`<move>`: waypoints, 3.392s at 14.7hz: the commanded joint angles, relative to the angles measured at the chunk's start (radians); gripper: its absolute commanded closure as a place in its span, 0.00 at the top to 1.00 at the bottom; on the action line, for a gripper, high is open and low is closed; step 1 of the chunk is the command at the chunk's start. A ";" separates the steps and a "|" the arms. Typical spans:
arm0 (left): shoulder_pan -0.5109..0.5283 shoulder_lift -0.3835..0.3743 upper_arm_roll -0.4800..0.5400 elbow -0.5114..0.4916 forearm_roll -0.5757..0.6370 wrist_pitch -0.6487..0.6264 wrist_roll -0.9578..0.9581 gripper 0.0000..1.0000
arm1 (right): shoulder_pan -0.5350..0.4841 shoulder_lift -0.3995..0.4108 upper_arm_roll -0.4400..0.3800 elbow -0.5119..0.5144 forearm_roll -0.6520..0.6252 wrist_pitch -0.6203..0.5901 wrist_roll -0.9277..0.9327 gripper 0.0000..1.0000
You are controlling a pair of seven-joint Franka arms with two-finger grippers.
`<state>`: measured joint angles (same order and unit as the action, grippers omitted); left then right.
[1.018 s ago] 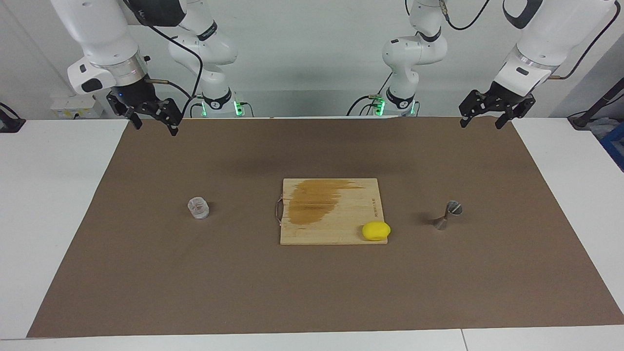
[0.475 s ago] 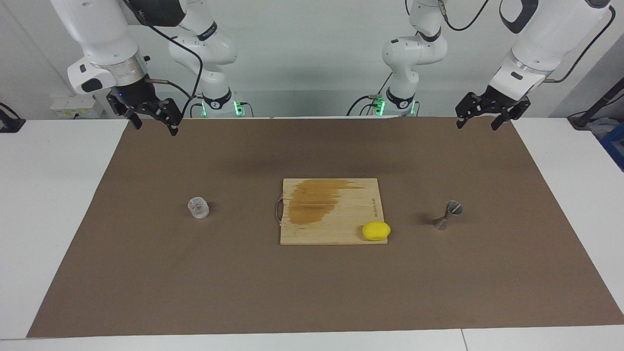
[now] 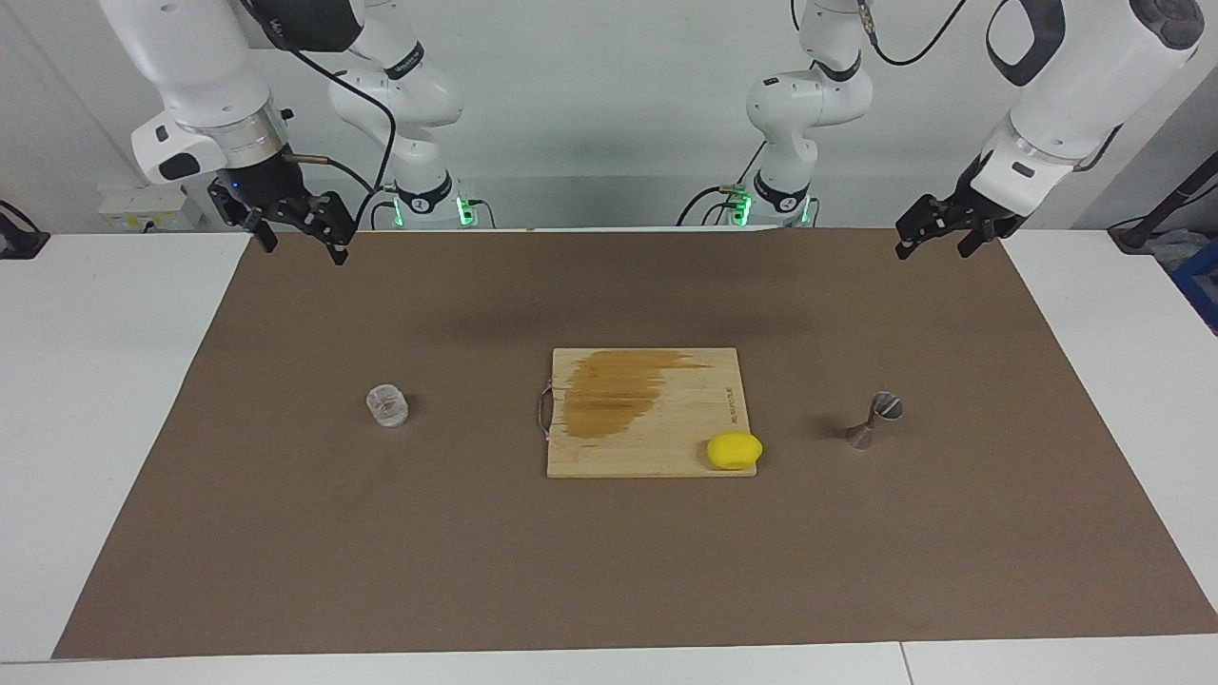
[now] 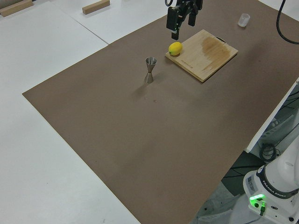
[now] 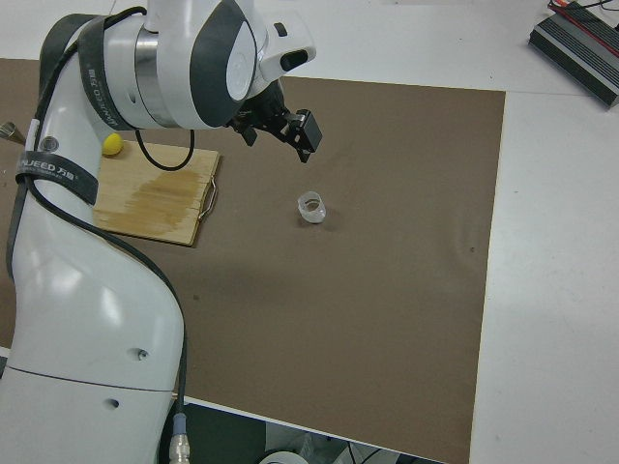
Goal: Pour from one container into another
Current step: 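Open the left gripper and move it toward the dark metal cup, then close the left gripper around the dark metal cup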
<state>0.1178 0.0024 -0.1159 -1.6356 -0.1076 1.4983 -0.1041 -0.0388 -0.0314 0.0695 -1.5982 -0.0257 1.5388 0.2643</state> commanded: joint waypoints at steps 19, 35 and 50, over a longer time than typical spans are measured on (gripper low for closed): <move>0.273 0.047 0.001 -0.485 -0.941 0.503 -0.925 1.00 | -0.012 -0.021 0.006 -0.022 0.006 0.001 -0.027 1.00; 0.238 0.186 -0.002 -0.604 -1.432 0.628 -0.807 1.00 | -0.012 -0.021 0.006 -0.020 0.006 0.000 -0.027 1.00; 0.195 0.191 -0.002 -0.596 -1.524 0.665 -0.761 0.94 | -0.012 -0.021 0.006 -0.020 0.006 0.000 -0.027 1.00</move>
<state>0.3367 0.1925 -0.1258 -2.2315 -1.5973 2.1362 -0.8908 -0.0388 -0.0314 0.0695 -1.5982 -0.0257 1.5388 0.2643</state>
